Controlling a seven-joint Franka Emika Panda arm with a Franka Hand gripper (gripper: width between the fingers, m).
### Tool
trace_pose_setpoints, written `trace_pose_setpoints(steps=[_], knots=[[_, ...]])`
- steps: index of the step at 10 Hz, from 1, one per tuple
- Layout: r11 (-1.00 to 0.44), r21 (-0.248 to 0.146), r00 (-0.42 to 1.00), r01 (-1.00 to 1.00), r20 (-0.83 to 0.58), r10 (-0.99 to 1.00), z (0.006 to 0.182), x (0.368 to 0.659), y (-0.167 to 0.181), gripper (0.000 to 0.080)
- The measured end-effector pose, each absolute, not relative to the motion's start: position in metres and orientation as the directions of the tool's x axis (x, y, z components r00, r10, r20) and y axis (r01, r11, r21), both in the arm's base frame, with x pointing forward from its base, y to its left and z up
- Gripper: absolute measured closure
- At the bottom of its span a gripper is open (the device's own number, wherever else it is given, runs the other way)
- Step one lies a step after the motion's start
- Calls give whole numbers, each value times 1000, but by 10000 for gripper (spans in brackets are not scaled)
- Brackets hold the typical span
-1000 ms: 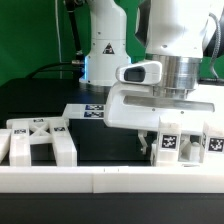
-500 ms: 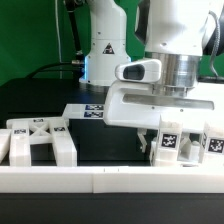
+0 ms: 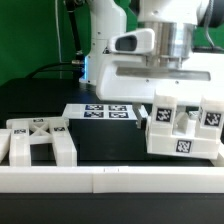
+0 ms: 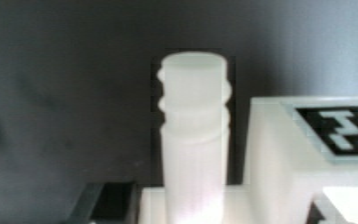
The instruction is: Assemble chair
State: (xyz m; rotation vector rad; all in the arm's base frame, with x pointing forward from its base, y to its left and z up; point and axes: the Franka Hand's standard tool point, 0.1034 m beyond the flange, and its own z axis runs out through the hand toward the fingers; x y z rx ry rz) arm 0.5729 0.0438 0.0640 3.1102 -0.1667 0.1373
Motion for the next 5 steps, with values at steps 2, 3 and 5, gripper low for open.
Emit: trace_pose_setpoints(steps=[2, 3, 5], knots=[[-994, 18, 993, -111, 52, -109, 63, 570, 44, 463], [-994, 19, 993, -110, 52, -109, 62, 570, 44, 463], [-993, 18, 993, -114, -14, -114, 61, 562, 43, 463]])
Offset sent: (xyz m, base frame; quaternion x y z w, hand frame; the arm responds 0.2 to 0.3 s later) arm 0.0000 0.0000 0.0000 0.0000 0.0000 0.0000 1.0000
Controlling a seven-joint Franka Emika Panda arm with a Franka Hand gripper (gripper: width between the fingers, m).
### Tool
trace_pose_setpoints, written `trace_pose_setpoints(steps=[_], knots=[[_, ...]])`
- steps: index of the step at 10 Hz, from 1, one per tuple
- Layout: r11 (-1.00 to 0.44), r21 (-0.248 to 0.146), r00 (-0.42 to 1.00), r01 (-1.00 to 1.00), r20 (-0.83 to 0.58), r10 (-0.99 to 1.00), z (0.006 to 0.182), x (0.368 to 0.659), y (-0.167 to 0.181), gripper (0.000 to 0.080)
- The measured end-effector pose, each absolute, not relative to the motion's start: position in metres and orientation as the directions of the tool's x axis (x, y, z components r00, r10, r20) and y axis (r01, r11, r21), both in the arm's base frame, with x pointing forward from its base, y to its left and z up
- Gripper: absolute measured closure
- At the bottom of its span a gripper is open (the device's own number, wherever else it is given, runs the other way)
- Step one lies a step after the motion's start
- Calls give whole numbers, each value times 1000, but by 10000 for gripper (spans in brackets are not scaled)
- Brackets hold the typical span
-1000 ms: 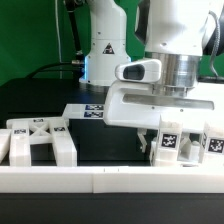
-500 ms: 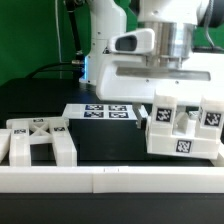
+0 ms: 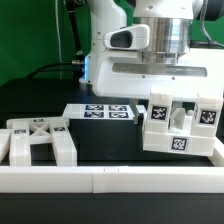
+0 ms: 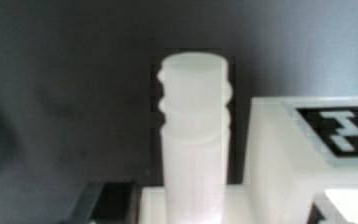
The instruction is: Assemble chair
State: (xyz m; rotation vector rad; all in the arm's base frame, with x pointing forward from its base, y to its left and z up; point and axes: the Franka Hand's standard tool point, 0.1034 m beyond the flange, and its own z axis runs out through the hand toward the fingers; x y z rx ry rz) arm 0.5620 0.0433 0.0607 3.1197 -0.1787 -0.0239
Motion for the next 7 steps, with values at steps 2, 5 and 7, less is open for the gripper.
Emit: trace_pose_setpoints(steps=[2, 5, 7], knots=[[-992, 6, 977, -124, -176, -123, 72, 554, 44, 463], [-991, 6, 922, -134, -364, -127, 81, 547, 42, 463], [-990, 19, 851, -139, -510, -129, 79, 540, 37, 463]])
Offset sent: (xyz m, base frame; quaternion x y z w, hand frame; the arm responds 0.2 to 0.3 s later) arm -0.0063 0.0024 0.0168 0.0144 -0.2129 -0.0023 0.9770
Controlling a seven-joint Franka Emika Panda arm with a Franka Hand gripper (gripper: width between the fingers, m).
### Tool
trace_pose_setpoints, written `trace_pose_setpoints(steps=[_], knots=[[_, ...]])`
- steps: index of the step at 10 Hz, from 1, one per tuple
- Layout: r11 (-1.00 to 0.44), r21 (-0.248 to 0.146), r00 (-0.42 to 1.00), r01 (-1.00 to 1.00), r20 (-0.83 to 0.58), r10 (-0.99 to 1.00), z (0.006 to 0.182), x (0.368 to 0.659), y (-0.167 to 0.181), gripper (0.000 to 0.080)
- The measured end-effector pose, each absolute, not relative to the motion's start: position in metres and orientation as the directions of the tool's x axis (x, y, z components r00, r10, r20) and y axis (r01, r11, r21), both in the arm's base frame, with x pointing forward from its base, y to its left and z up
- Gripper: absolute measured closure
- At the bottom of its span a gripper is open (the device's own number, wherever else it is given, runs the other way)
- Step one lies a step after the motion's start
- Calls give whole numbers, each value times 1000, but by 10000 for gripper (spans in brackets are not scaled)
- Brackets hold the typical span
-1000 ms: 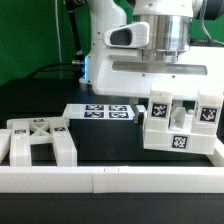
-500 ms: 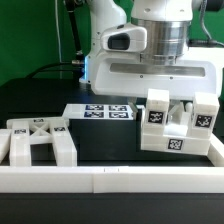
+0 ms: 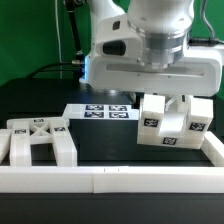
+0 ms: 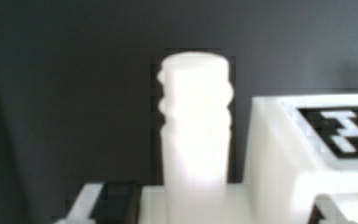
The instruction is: Assemble chair
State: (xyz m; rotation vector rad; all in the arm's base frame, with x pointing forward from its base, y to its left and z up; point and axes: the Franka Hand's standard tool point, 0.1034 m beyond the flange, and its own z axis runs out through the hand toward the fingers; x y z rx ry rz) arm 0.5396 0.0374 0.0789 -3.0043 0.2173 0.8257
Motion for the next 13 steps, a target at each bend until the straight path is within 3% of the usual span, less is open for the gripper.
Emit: trace_pose_setpoints(steps=[6, 8, 9, 10, 13], knots=[[-988, 64, 584, -139, -800, -134, 76, 530, 24, 463], [-988, 64, 603, -140, -786, -137, 73, 536, 23, 463], [-988, 65, 602, -142, -787, -138, 72, 536, 22, 251], [-988, 65, 602, -143, -786, -139, 72, 536, 21, 181], [-987, 65, 601, -147, -787, -142, 71, 536, 18, 151]])
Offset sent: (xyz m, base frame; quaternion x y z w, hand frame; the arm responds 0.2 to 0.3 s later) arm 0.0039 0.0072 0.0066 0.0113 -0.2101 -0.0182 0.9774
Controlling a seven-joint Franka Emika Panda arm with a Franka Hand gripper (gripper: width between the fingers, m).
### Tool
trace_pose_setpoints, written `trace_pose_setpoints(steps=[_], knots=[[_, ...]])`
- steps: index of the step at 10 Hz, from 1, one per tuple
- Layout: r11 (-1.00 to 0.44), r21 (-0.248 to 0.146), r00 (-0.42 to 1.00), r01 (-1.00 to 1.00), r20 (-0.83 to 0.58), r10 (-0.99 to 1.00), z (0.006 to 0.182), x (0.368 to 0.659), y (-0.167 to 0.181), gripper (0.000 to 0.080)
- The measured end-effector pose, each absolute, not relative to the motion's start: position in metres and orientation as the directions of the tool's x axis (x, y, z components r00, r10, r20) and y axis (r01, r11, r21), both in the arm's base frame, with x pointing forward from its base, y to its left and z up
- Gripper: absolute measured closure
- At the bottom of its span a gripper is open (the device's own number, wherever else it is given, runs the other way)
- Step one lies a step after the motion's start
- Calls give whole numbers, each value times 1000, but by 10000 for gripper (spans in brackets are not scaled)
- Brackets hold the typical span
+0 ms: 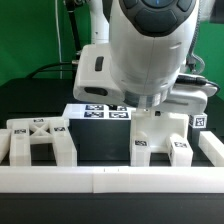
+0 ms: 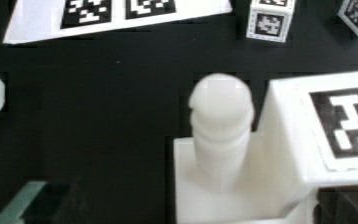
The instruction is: Assemble chair
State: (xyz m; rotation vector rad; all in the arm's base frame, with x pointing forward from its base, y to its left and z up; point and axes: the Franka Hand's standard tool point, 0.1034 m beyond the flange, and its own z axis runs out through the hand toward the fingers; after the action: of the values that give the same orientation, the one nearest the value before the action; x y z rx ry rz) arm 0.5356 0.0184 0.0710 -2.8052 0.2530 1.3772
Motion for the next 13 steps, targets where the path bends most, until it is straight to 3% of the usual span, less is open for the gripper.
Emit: trace_pose_setpoints(steps=[9, 13], knots=[[-980, 67, 599, -188, -783, -169, 65, 543, -9, 150], [-979, 53, 735, -195, -653, -181, 66, 569, -8, 150]])
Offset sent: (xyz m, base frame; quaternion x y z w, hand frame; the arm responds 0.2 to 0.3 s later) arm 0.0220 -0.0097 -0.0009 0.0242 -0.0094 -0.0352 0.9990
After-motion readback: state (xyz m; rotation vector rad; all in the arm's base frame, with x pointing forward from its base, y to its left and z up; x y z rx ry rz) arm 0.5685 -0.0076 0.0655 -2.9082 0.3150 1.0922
